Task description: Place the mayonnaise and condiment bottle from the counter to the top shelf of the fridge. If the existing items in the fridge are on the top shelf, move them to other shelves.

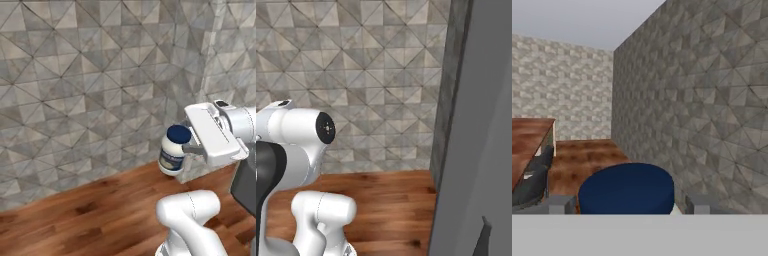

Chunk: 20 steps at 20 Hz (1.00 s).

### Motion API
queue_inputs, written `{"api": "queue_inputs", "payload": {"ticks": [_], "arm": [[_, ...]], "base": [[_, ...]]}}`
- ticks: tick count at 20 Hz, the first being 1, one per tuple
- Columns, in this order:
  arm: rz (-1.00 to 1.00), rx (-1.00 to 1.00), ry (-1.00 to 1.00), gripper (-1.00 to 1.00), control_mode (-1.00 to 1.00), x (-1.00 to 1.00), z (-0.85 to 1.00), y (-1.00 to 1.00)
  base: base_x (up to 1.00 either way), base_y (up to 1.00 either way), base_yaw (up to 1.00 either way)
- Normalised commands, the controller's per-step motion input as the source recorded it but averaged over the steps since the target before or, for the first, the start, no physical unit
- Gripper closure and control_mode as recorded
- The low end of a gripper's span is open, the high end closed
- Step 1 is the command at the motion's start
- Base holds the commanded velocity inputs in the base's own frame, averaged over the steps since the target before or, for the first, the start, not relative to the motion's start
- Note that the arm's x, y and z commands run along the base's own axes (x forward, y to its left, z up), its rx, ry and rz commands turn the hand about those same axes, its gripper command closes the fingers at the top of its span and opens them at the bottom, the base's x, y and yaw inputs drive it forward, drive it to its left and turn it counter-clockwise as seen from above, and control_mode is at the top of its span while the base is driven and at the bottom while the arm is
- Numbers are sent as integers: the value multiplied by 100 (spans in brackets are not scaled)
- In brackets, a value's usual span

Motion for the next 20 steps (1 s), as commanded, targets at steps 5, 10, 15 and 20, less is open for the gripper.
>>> {"api": "queue_inputs", "payload": {"ticks": [5,10,15,20], "arm": [[0,0,0,100,100,0,0,0],[0,0,0,100,100,0,0,0],[0,0,0,100,100,0,0,0],[0,0,0,100,100,0,0,0]], "base": [[100,50,-10],[100,50,-14],[100,52,-24],[63,32,-69]]}}
